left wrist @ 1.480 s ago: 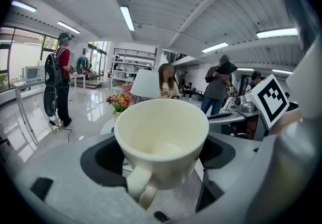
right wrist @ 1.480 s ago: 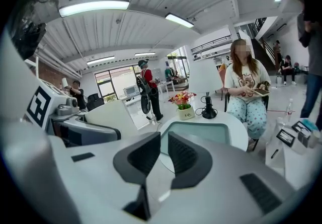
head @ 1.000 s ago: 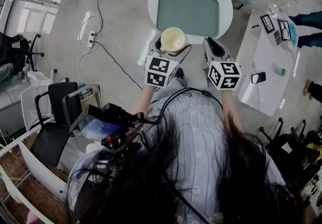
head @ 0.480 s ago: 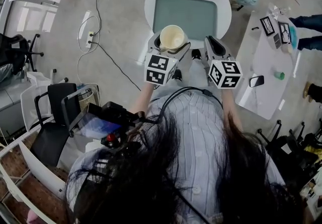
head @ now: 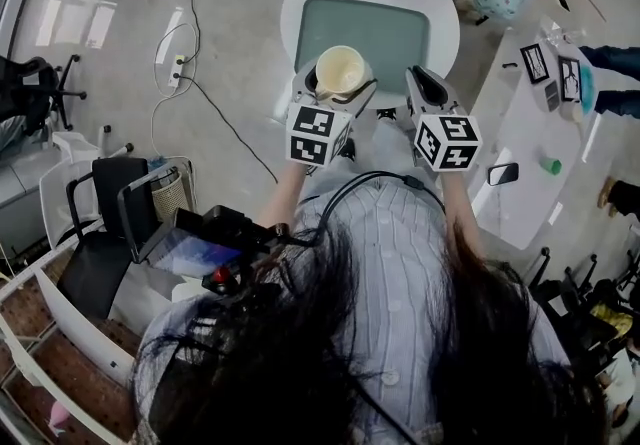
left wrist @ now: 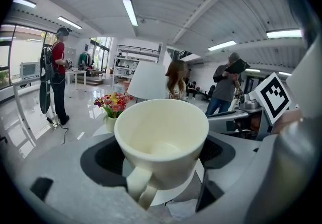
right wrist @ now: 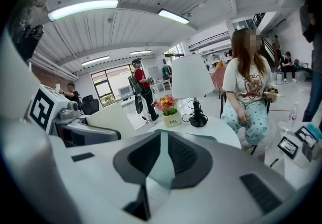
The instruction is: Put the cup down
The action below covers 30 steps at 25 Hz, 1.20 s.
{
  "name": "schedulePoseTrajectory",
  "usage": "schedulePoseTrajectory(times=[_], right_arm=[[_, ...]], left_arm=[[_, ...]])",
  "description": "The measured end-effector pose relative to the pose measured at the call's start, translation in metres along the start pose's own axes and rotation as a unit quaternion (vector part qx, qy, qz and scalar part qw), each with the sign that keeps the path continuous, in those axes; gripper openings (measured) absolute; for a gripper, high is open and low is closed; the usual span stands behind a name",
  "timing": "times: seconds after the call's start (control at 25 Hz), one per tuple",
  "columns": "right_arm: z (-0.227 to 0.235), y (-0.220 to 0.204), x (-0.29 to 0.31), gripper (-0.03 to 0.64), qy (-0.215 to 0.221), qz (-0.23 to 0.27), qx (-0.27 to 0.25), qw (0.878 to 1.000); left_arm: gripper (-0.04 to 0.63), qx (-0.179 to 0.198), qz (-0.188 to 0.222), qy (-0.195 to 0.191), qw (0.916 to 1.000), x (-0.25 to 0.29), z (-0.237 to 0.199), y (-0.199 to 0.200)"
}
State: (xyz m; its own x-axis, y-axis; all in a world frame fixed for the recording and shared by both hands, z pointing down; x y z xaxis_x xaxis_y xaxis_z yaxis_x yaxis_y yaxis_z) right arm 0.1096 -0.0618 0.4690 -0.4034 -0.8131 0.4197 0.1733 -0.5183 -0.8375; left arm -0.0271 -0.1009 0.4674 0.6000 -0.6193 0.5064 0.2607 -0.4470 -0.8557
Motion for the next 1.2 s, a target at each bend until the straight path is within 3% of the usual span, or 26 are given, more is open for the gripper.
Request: schedulePoseTrajectory(times=[1.2], right_arm=[[0.052, 0.036, 0.079, 0.063, 0.091, -0.051, -0.030, 0.994]], left_arm=[[0.445, -0.034, -0.025, 0.097, 0.9944, 0.072, -0.041, 0.006]])
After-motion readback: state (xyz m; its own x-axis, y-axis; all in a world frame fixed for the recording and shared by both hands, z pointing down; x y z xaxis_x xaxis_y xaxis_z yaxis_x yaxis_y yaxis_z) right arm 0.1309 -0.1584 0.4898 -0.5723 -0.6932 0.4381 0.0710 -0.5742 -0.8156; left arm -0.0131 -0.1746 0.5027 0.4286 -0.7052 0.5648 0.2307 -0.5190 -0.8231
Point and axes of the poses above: the fingertips, and each gripper's own axes: x forward along the fingers, z to its right, y out of its top, the point moved 3 cm from there along -x, backward along the fingers, and after that the axes turned 8 degrees about y, right-handed, at the moved point
